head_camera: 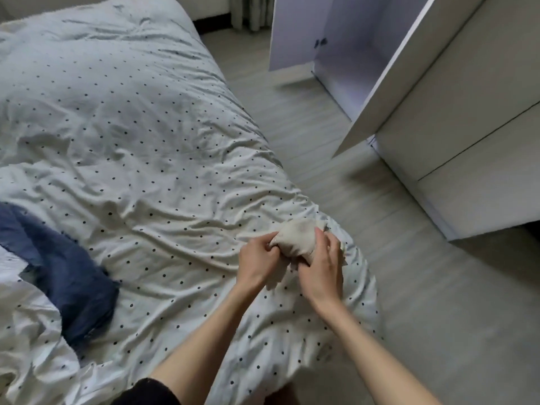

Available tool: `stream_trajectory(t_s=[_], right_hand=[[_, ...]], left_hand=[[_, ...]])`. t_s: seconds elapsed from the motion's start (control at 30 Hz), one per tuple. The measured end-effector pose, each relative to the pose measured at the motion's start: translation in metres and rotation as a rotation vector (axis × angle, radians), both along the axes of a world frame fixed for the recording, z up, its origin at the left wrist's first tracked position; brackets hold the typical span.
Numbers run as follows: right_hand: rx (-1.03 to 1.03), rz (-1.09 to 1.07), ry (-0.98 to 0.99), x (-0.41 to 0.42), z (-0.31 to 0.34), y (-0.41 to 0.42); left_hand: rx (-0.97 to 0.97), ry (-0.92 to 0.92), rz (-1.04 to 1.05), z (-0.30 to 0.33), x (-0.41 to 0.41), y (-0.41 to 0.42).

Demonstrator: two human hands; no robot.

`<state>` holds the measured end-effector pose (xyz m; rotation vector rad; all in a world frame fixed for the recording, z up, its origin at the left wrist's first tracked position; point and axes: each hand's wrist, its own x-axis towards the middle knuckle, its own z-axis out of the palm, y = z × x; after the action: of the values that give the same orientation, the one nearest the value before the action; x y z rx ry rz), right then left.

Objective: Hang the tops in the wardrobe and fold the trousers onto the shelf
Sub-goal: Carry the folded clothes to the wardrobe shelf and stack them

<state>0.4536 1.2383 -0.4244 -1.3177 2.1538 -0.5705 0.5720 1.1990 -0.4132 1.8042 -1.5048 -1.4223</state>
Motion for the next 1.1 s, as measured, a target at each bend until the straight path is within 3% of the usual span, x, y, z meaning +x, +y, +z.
stream_trajectory(t_s=[0.1,0.27,0.43,0.5,0.53,0.63,0.67,0.77,0.83,0.9,0.97,1.1], right_hand=[[-0.090,-0.036,-0.023,-0.038,0.022,0.016],[0.036,0.060,-0.407,-0.127,0.058,0.032],[-0.055,-0.071,-0.428,-0.252,0.088,0.031],[-0.114,-0.155,-0.465,-0.323,0.103,0.033],[-0.128,-0.200,-0.509,-0.354,0.108,0.034],[-0.146,-0.262,-0.705,-0.430,0.124,0.040],[-0.147,-0.275,-0.777,-0.454,0.128,0.043],[-0.145,-0.230,-0.991,-0.505,0.134,0.041],[-0.135,-0.151,-1.129,-0.525,0.137,0.034],[-0.128,-0.103,-1.204,-0.535,0.141,0.022],[-0.106,-0.062,-1.071,-0.543,0.143,-0.004],[-0.175,0.147,-0.339,-0.541,0.147,-0.068]], left_hand=[[0.148,0.134,0.010,0.019,-0.039,0.003],[0.285,0.342,-0.089,0.058,-0.122,0.008],[0.366,0.501,-0.277,0.098,-0.234,0.001],[0.265,0.497,-0.405,0.108,-0.292,0.001],[0.110,0.429,-0.484,0.111,-0.313,0.000],[-0.469,0.002,-0.681,0.111,-0.361,-0.024],[-0.555,-0.133,-0.765,0.110,-0.376,-0.035],[-0.496,-0.235,-1.022,0.110,-0.412,-0.067],[-0.437,-0.129,-1.108,0.109,-0.434,-0.080],[-0.406,0.016,-1.059,0.110,-0.445,-0.087],[-0.479,0.069,-0.886,0.111,-0.449,-0.100],[-0.772,-0.184,-0.633,0.108,-0.444,-0.138]])
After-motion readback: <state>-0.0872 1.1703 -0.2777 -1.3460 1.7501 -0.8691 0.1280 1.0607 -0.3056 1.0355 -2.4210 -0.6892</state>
